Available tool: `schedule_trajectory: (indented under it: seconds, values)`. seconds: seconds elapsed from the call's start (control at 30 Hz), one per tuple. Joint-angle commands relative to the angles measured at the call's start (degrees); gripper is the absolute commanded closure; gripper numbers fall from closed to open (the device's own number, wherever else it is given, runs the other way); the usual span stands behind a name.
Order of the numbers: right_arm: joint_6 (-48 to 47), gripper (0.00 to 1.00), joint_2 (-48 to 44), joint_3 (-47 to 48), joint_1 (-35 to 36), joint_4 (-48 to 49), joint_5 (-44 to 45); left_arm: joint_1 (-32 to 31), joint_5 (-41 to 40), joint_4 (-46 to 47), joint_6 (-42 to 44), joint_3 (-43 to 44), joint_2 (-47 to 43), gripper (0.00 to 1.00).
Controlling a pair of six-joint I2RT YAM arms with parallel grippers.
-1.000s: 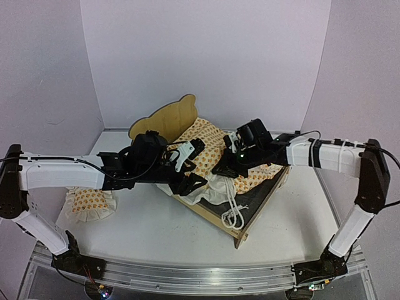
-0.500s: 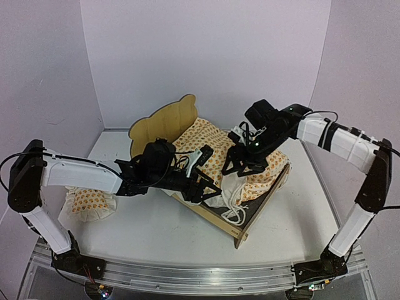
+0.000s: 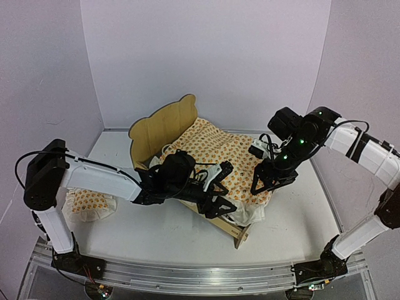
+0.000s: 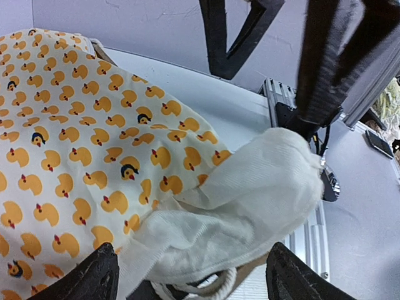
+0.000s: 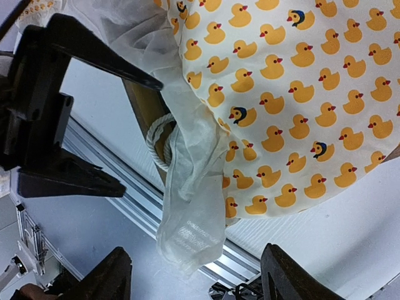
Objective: Set up the pet bed
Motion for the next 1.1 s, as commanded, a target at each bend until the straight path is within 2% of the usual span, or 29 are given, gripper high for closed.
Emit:
schedule_trajectory:
  seconds: [0.0,0.1,0.2,0.23,0.27,0.37,0.43,0.5,0.53,0.57,0.67,0.73,0.8,0.9,1.07]
  values:
    - [1.3,0.27,0.0,0.3,-0.1,3.7,0.2,0.2,0.6,1.6,4.4,7.9,5.9,0.19]
    - [1.8,0.27,-1.0,0.1,-0.1,3.8,0.3,-0.1,-0.7,1.1,9.4,9.6,8.5,0.19]
    - [2.0,0.27,-3.2,-1.7,0.0,3.7,0.7,-0.3,-8.9,0.6,14.0,9.3,9.6,0.21]
    - [2.0,0.27,-4.2,-2.5,-0.1,3.7,0.9,-0.5,-12.5,0.6,16.0,9.1,9.8,0.24]
    - [2.0,0.27,-5.0,-3.4,0.0,3.7,1.2,-0.6,-16.3,0.5,17.4,9.0,10.2,0.33]
    - [1.6,0.28,-6.5,-5.5,-0.1,3.7,1.3,-0.5,-27.4,0.3,21.1,9.5,10.2,0.48]
    - [0.7,0.3,-7.0,-6.9,-0.1,3.7,1.6,0.1,-32.0,0.3,22.2,10.1,9.5,0.65]
    - [-1.1,0.36,-7.2,-8.1,-0.1,4.1,-0.1,1.5,-34.7,0.1,21.3,10.9,8.5,0.87]
    - [-1.9,0.4,-7.3,-9.1,-0.1,5.5,-1.5,2.3,-34.6,-0.2,20.1,11.1,8.0,0.94]
    - [-2.2,0.45,-7.1,-10.0,0.0,7.1,-3.2,3.4,-33.3,-0.4,19.0,11.1,7.0,0.97]
    - [-2.0,0.58,-4.3,-10.8,0.3,11.4,-8.4,8.2,-24.9,-0.6,11.4,10.8,4.5,1.0]
    - [-1.9,0.58,-1.4,-9.6,0.7,12.2,-8.9,11.3,-18.6,-0.9,5.8,11.4,4.0,1.0]
    - [-1.7,0.53,1.0,-9.1,0.8,14.2,-8.5,13.3,-17.2,-1.0,2.1,12.2,4.2,1.0]
    - [-0.7,0.51,4.6,-8.2,0.8,17.3,-6.7,16.5,-15.8,-2.1,-1.1,14.8,6.5,1.0]
    - [-0.7,0.55,9.5,-6.3,1.2,16.6,-5.7,20.4,-13.2,-5.9,-2.4,20.3,11.9,0.99]
